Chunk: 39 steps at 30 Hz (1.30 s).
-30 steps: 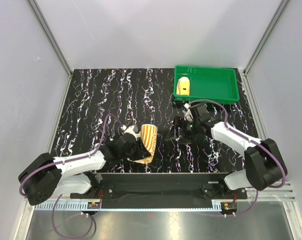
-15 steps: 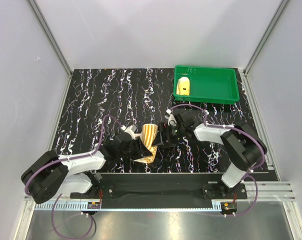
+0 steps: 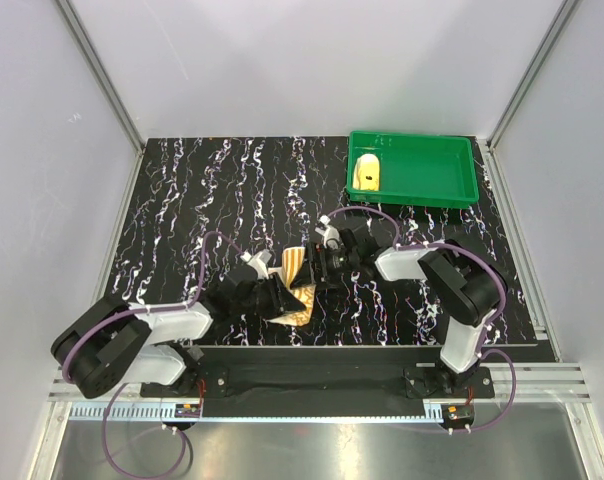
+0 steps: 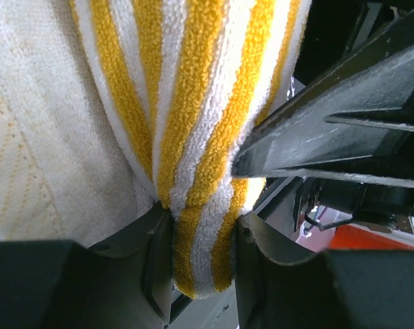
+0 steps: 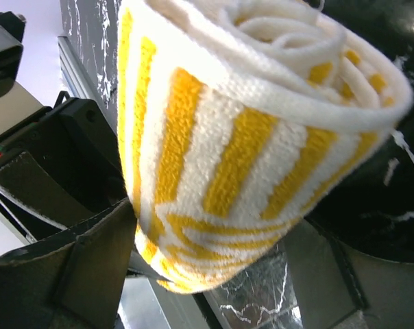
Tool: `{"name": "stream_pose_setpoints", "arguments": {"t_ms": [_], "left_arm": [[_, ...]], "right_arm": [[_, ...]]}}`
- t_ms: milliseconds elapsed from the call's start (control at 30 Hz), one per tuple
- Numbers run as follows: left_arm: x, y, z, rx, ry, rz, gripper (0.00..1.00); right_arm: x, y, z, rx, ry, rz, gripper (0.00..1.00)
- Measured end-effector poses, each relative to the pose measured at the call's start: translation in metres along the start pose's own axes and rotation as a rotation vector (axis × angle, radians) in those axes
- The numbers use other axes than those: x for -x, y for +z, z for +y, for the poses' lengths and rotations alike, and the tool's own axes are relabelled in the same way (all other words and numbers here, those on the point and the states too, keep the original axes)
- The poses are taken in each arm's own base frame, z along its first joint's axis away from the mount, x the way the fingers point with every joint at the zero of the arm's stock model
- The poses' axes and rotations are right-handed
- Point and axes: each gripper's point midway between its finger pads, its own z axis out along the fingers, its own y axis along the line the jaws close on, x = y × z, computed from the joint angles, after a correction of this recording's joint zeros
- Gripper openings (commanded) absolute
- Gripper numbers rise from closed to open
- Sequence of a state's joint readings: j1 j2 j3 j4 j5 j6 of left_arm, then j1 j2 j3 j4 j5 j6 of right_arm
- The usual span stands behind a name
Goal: Roll the towels
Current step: Roll the towel
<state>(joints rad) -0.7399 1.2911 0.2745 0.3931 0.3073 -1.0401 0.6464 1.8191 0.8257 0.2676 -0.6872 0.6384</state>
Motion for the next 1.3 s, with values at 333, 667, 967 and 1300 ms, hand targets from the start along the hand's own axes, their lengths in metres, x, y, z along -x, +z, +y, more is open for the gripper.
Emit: {"name": "stream_pose_setpoints", "arguments": {"t_ms": [333,667,967,1300], "left_arm": [[0.001,0.001,0.000,-0.014,-0.007,0.017,0.30],[0.001,-0.009,0.004,0.082,0.040,0.039,0.65],[0.007,-0.035,0.015,0.305,0.131,0.004,0.67],[0.009,-0.056,-0.004,0.509,0.351,-0.065,0.67]], "right_arm": [[-0.001,0.008,0.000,0.023,-0.003,-0.009,0.55],[-0.004,0.002,-0.001,-0.061,0.003,-0.014,0.48],[-0.010,-0.006,-0.001,-0.229,0.059,0.039,0.49],[-0.011,-0.016,-0.005,-0.359,0.090,0.067,0.49]]}}
